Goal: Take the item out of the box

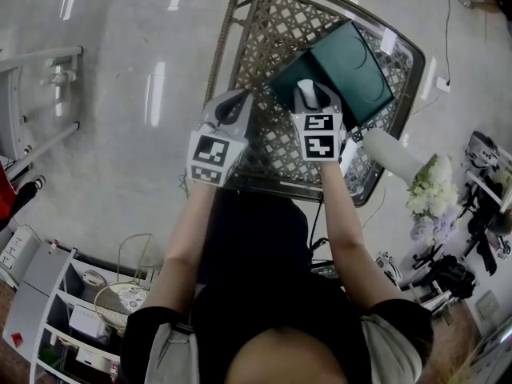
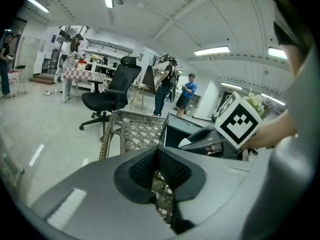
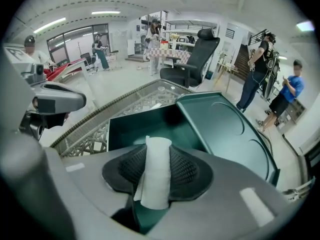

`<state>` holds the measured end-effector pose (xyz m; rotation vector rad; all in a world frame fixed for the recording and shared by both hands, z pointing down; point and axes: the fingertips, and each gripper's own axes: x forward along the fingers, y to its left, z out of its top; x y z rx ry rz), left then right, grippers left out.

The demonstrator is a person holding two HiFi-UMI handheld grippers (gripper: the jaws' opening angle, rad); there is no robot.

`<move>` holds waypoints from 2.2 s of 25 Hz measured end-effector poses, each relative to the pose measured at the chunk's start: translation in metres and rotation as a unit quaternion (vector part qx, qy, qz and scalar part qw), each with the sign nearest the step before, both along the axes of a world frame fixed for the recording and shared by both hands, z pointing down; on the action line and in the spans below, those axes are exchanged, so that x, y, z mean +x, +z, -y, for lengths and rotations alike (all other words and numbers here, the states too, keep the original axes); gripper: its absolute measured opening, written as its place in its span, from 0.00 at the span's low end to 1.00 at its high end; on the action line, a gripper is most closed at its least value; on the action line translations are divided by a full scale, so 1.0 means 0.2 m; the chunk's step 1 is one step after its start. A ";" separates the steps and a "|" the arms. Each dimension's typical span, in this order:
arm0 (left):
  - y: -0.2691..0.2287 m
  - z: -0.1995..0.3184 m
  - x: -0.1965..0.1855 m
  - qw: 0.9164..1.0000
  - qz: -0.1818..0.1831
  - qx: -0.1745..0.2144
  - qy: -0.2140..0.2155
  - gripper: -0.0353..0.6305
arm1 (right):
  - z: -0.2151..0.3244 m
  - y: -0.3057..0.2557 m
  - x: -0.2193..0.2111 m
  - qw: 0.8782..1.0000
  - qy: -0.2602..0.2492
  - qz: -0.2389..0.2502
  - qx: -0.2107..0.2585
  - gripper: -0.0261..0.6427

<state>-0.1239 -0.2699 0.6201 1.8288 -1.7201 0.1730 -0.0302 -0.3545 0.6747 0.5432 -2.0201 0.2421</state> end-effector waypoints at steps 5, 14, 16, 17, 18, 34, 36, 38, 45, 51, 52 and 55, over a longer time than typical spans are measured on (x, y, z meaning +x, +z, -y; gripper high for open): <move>-0.05 0.00 0.00 1.000 0.006 0.008 0.005 0.07 | -0.01 -0.06 -0.02 1.000 -0.005 0.008 0.014 0.24; -0.13 -0.02 -0.03 0.999 0.022 0.022 0.015 0.07 | 0.00 -0.17 -0.03 0.999 0.006 0.023 0.029 0.24; -0.16 -0.01 -0.03 0.999 0.028 0.027 0.022 0.07 | 0.00 -0.20 -0.03 0.999 0.009 0.026 0.033 0.24; -0.17 0.00 -0.04 0.999 0.031 0.030 0.024 0.07 | 0.00 -0.22 -0.03 0.999 0.010 0.027 0.035 0.24; -0.19 0.00 -0.04 0.999 0.033 0.032 0.025 0.07 | -0.01 -0.23 -0.03 0.999 0.011 0.029 0.036 0.24; -0.30 -0.01 -0.05 0.997 0.047 0.052 0.038 0.07 | -0.03 -0.43 -0.01 0.995 0.041 0.057 0.067 0.24; -0.32 -0.01 -0.05 0.996 0.050 0.057 0.041 0.07 | -0.04 -0.46 0.00 0.995 0.043 0.062 0.069 0.24; -0.33 -0.01 -0.05 0.996 0.053 0.059 0.043 0.07 | -0.05 -0.48 0.00 0.994 0.046 0.067 0.070 0.24; -0.43 -0.02 -0.05 0.995 0.059 0.067 0.050 0.07 | -0.09 -0.60 0.04 0.992 0.060 0.083 0.079 0.24; -0.48 -0.02 -0.02 0.993 0.064 0.073 0.065 0.07 | -0.08 -0.69 0.09 0.988 0.079 0.093 0.100 0.24; -0.49 -0.02 -0.01 0.993 0.061 0.074 0.068 0.06 | -0.08 -0.70 0.10 0.987 0.083 0.096 0.101 0.24; -0.53 0.00 0.02 0.992 0.055 0.080 0.078 0.07 | -0.08 -0.75 0.11 0.984 0.094 0.113 0.102 0.24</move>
